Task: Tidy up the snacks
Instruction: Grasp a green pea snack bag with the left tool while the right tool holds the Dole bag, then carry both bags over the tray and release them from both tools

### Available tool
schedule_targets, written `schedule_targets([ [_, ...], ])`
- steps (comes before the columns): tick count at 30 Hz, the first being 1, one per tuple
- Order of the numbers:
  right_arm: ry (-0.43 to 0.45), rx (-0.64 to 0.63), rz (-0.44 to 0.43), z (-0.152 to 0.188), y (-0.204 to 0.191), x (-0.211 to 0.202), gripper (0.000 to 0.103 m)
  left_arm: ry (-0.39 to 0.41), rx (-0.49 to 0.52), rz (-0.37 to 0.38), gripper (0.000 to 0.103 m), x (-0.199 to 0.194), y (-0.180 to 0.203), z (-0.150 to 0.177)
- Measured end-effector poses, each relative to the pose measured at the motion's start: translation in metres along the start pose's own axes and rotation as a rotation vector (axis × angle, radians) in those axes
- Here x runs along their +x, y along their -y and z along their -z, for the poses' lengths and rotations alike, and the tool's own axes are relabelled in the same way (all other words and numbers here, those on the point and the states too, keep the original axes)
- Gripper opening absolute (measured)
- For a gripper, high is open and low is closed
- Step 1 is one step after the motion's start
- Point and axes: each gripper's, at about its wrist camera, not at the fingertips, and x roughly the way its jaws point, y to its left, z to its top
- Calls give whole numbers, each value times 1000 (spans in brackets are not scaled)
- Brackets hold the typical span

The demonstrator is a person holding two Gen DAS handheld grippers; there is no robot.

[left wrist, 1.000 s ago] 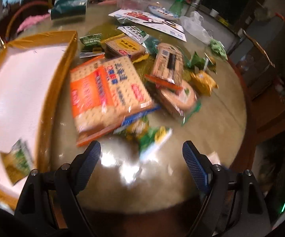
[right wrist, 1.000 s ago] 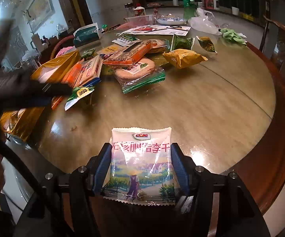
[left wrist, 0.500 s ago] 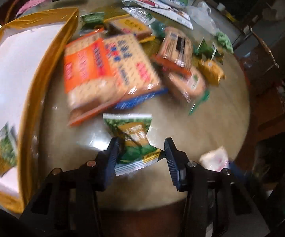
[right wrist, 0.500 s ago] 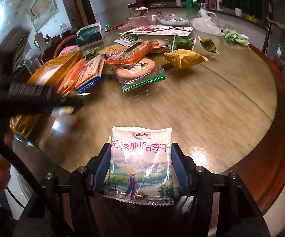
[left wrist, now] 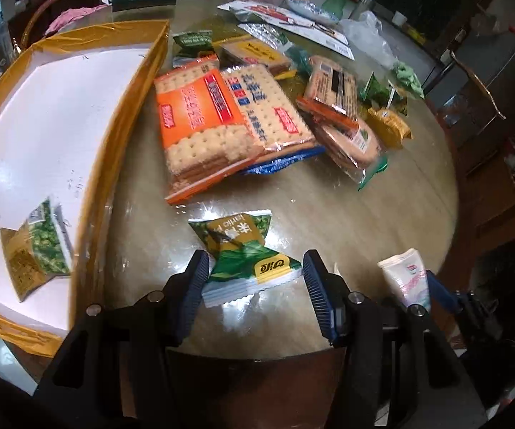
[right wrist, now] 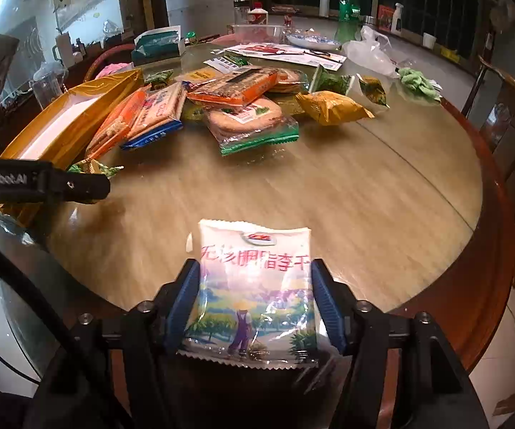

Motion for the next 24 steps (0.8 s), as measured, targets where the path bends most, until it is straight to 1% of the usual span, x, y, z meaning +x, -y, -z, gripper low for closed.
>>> schedule_targets([
  [1, -3, 0, 1, -1, 0, 0, 57, -5, 2, 1, 57, -3, -1, 0],
  [3, -5, 2, 2, -1, 1, 0, 57, -10, -3, 25, 61, -8, -1, -1],
  [4, -5, -1, 2, -1, 1, 1, 56, 2, -9, 38, 65, -12, -2, -2],
  [6, -3, -7, -2, -2, 1, 1, 54, 24, -18, 29, 65, -16, -2, -5],
  [9, -1, -14, -3, -2, 1, 1, 51, 16, -44, 2, 64, -10, -5, -12],
  [10, -3, -15, -4, -2, 0, 1, 51, 9, -51, -7, 60, -6, -6, -13],
  [11, -3, -17, -5, -2, 0, 1, 50, 3, -52, -13, 47, -2, -7, -13],
  [12, -2, -21, -6, -3, 0, 1, 50, -10, -49, -17, 42, 2, -7, -12],
  [13, 0, -25, -7, -3, -1, 1, 49, -22, -51, -14, 39, 6, -8, -10],
  [14, 2, -28, -6, -3, -2, 1, 49, -26, -57, -15, 34, 8, -9, -7],
  [16, 3, -31, -4, -4, -3, 1, 46, -6, -51, -36, 31, 6, -8, -1],
  [17, 6, -27, -6, -4, -3, 0, 45, -6, -48, -30, 30, 5, -8, 2],
  [19, 10, -17, -15, -5, -2, -1, 43, 2, -53, 19, 30, 0, -9, 9],
  [22, 13, -26, -5, -7, -4, 1, 42, 28, -45, 33, 29, -8, -8, 12],
  [24, 12, -22, -9, -8, -5, 0, 41, 46, -47, 61, 29, -18, -8, 12],
])
